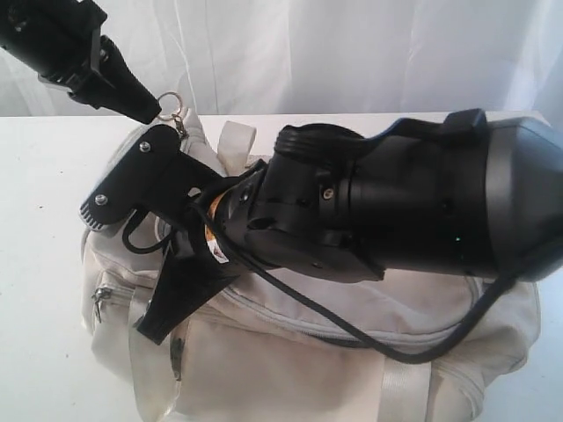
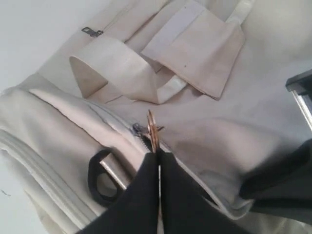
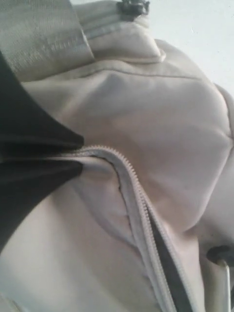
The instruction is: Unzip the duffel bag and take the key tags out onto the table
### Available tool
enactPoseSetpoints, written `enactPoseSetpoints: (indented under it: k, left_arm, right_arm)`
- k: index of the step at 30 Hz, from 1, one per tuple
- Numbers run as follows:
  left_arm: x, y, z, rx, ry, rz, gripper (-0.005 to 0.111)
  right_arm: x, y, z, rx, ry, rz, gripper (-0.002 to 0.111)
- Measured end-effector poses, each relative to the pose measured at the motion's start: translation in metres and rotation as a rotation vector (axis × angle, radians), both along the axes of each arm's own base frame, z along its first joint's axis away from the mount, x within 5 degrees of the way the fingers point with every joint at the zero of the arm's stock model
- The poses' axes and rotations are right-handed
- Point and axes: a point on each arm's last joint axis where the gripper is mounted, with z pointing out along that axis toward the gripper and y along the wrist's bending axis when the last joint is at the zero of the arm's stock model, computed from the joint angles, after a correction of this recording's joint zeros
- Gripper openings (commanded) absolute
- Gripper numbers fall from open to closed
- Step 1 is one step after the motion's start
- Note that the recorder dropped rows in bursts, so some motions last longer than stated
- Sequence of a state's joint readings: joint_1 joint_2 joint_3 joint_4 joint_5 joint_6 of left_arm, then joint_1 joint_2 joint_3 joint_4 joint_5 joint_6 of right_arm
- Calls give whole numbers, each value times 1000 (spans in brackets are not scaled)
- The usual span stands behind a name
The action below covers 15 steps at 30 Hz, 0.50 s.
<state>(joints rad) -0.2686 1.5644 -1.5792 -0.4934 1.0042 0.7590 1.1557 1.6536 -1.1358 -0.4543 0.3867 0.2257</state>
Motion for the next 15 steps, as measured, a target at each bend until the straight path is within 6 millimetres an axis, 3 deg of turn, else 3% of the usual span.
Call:
enactPoseSetpoints:
  k: [4, 15]
  left_arm:
    - [12, -3, -6, -20, -29, 35, 0]
    - [72, -13, -49, -92, -127, 219, 0]
  right_arm:
    - [0, -1, 1, 0, 12, -14, 0]
    - [-2, -3, 1, -1, 65, -43, 0]
